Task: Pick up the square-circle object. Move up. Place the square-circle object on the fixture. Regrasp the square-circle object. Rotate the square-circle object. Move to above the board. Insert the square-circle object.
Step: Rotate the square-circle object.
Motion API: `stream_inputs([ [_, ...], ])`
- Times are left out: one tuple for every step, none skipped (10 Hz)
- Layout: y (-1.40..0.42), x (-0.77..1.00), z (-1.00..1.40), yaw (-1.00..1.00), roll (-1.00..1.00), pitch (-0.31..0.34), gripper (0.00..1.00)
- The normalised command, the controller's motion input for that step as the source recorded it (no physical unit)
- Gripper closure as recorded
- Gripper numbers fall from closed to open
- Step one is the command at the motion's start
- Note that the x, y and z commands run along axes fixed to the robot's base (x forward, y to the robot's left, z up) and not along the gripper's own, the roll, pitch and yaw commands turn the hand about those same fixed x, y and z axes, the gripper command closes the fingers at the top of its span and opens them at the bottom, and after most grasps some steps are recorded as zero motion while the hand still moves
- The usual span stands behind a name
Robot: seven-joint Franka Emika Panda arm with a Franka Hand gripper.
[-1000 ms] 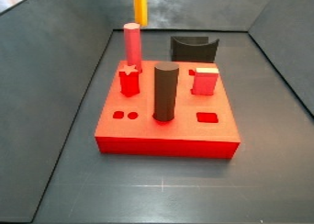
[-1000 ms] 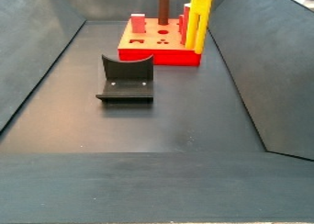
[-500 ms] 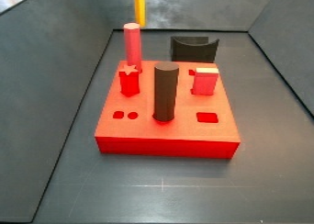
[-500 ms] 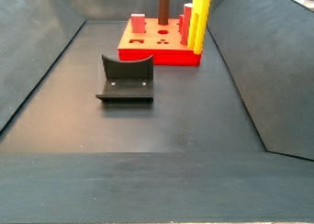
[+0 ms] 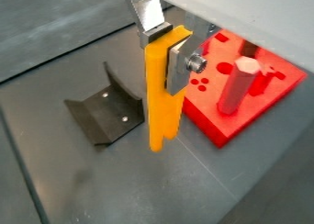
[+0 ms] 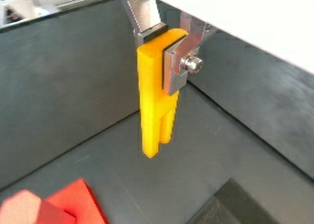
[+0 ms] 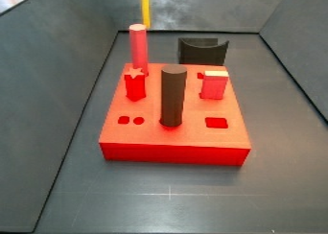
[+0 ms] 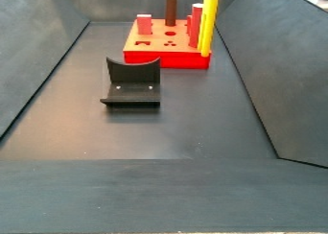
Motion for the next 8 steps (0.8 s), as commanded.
stream_inputs([
  [0.01, 0.00, 0.00, -0.41, -0.12, -0.001, 1.00],
  [0.01, 0.00, 0.00, -0.21, -0.12, -0.001, 1.00],
  [0.00, 0.00, -1.00, -0.17, 0.08, -0.001, 1.00],
  [0.00, 0.01, -1.00, -0.11, 0.08, -0.013, 1.00],
  [0.01, 0.02, -1.00, -0.08, 0.09, -0.022, 1.00],
  [0.01, 0.02, -1.00, -0.05, 0.09, -0.024, 1.00],
  [0.01, 0.02, -1.00, -0.02, 0.09, -0.024, 1.00],
  [0.01, 0.03, -1.00, -0.01, 0.10, -0.019, 1.00],
])
